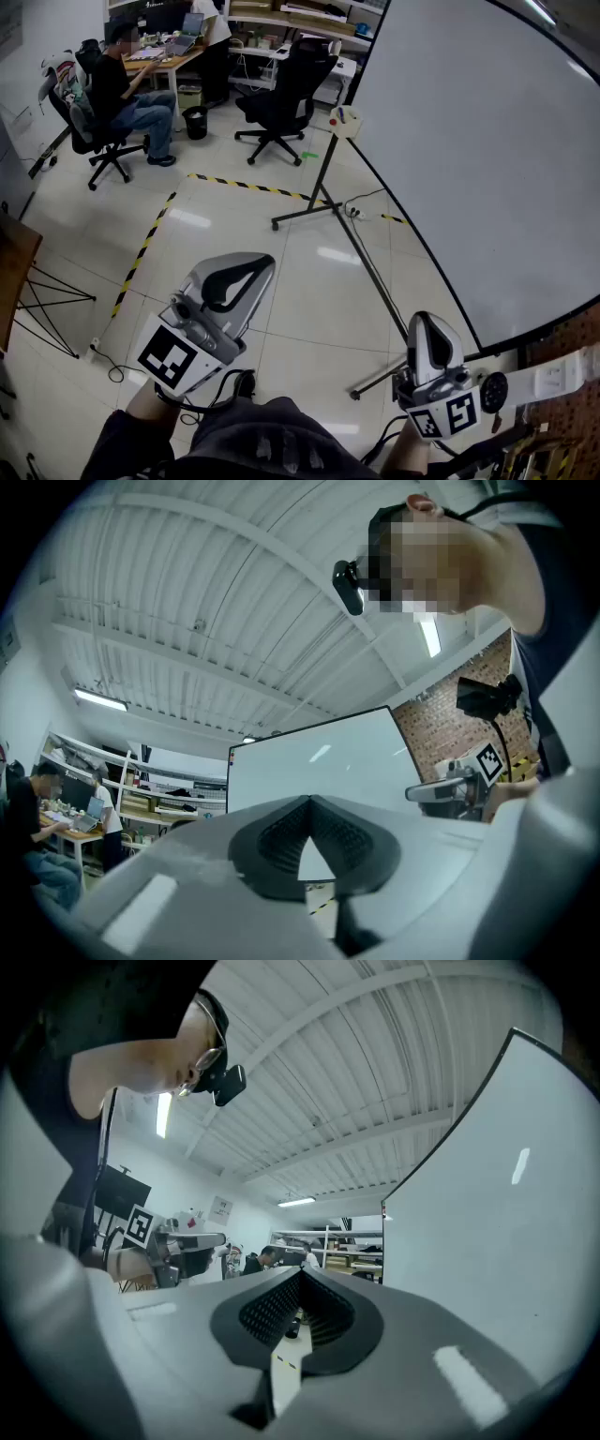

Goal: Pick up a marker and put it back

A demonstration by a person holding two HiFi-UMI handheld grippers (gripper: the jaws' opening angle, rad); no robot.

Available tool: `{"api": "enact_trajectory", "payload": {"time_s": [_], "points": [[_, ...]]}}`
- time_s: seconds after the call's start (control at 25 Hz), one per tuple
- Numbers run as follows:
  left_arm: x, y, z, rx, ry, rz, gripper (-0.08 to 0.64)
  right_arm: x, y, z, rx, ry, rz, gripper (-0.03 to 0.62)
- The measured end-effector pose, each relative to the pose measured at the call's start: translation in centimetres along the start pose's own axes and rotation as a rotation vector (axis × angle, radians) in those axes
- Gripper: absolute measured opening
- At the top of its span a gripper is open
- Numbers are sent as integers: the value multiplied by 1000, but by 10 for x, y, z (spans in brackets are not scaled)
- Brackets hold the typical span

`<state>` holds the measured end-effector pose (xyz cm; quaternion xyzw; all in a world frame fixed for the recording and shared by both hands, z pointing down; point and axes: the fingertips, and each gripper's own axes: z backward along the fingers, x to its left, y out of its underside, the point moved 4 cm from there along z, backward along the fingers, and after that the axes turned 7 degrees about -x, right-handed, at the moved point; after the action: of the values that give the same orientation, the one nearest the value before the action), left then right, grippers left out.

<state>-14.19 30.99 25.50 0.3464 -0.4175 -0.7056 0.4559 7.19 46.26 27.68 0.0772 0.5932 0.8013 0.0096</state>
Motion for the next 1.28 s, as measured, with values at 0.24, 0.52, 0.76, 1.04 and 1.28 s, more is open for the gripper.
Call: {"api": "enact_trajectory", "payload": {"time_s": [0.24,0.52,0.76,1.04,1.28], "points": [[84,16,-16,13,25,-5,6,0,20,-86,-12,20,14,2],[134,33,-35,26,31,-4,6,-16,41,-142,14,25,10,2],[165,56,-64,49,16,-4,6,-48,64,-178,23,10,-6,2],[192,79,-130,68,-4,-29,6,-112,88,-221,14,-22,-30,2],[218,97,-176,74,-59,-50,6,-159,99,-265,15,-89,-33,2]]}}
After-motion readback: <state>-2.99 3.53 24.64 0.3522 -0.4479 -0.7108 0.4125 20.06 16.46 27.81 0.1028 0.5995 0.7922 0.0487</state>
